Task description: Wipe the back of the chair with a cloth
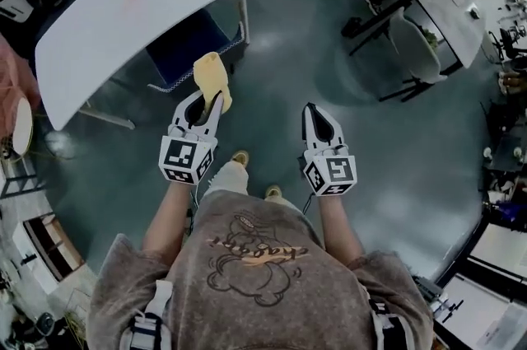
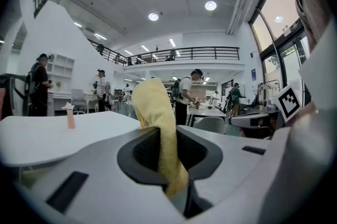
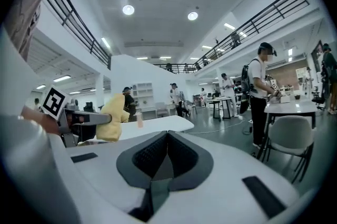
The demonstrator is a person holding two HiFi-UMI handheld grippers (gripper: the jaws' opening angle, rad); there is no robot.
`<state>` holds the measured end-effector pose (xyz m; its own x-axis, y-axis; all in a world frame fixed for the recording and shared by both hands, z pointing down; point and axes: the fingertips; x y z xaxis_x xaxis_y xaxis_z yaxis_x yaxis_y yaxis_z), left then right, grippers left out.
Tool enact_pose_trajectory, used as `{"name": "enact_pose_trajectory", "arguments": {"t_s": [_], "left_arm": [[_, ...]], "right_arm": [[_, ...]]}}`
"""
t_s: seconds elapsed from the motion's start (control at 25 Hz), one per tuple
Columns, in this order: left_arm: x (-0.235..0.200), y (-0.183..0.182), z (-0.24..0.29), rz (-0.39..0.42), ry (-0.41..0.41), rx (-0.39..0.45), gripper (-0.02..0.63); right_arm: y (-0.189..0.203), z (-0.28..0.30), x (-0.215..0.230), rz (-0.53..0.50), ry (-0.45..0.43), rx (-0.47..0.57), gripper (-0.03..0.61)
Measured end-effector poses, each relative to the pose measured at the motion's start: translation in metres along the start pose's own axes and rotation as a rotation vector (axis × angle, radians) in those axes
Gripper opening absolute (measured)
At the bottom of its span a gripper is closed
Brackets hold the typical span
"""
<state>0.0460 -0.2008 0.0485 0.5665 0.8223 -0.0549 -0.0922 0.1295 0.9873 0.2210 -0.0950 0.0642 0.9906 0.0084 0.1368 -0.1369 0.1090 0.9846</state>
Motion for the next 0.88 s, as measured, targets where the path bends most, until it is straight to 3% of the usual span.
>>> {"name": "enact_pose_trajectory", "arguments": {"t_s": [0.24,0.4,0.64,0.88], "left_arm": [[-0.009,0.02,-0.025,-0.029,-0.124,0.016,0.063],[-0.023,0.05,-0.04,-0.029,-0.177,0.036,0.063],[-0.072,0.139,-0.046,0.004,-0.236,0.049,0.063],[-0.105,0.247,-0.017,0.023,-0.258,0.099,0.063]], "right_arm": [[0.02,0.018,-0.014,-0.008,-0.139,-0.023,0.026],[0.056,0.033,-0.026,-0.016,-0.205,-0.03,0.025],[0.148,0.086,-0.048,-0.01,-0.259,-0.026,0.025],[0.251,0.142,-0.063,-0.026,-0.33,0.027,0.025]]}}
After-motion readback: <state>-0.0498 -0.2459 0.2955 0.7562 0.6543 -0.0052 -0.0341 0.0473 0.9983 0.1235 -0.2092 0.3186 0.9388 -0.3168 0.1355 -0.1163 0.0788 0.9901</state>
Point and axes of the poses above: the fingertips, and each gripper's own axes: z forward along the fingers, x to its right, y out of its underside, and after that the axes turned 3 degrees about x, right-handed
